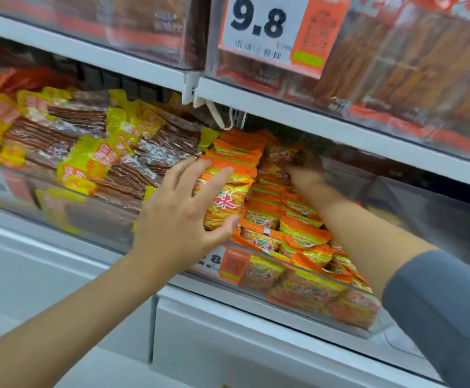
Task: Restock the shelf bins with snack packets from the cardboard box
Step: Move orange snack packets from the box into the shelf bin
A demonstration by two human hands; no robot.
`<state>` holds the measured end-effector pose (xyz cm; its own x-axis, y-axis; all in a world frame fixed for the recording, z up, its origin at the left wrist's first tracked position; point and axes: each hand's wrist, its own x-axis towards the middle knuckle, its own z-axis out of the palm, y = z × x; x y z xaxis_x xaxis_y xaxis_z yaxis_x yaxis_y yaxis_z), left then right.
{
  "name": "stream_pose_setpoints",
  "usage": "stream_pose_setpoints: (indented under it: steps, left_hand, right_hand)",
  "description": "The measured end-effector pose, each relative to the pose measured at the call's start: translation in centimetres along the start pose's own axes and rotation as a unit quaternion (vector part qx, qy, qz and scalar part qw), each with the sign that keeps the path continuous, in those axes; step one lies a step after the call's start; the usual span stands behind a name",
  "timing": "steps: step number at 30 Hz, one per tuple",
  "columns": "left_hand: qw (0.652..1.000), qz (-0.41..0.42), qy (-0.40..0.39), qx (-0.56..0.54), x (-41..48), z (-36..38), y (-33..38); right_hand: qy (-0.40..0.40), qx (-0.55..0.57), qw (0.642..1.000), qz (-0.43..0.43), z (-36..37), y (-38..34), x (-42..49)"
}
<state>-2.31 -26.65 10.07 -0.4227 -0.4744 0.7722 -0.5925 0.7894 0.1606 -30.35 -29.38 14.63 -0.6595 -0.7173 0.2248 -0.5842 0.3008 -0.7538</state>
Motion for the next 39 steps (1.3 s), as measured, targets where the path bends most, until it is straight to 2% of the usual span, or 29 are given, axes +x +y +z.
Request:
stream_pose_setpoints:
  steps: [4, 8, 11, 19, 24, 32, 36, 39]
  left_hand:
    - [1.000, 0.000, 0.010, 0.004, 0.0, 0.0, 0.1]
    - [1.000, 0.001, 0.015, 0.009, 0.0, 0.0, 0.2]
    - [1.000, 0.001, 0.019, 0.011, -0.1, 0.0, 0.3]
    - [1.000, 0.002, 0.021, 0.016, -0.1, 0.1, 0.1]
    - [1.000, 0.006, 0.024, 0.018, -0.2, 0.3, 0.0]
    - [1.000, 0.007, 0.022, 0.014, -0.2, 0.2, 0.0]
    - [1.000, -0.006, -0.012, -0.012, -0.4, -0.1, 0.2]
    - [0.997, -0.032, -0.068, -0.035, -0.3, -0.7, 0.2]
  right_hand:
    - [0.052, 0.033, 0.998, -0.015, 0.6, -0.1, 0.6]
    - [0.000, -0.005, 1.000, -0.005, 0.6, -0.3, 0.4]
    - [0.005, -0.009, 1.000, -0.008, 0.0, -0.2, 0.1]
    - [0.040, 0.052, 0.991, -0.115, 0.2, 1.5, -1.0]
    - [0.026, -0.038, 0.986, -0.158, 0.5, 1.8, -1.2]
    - [-0.020, -0.040, 0.990, -0.134, -1.5, 0.8, -3.2]
    - [-0.035, -0.149, 0.980, -0.131, -3.5, 1.3, -6.4]
    - [-0.047, -0.170, 0.972, -0.157, -5.0, 1.7, -9.7]
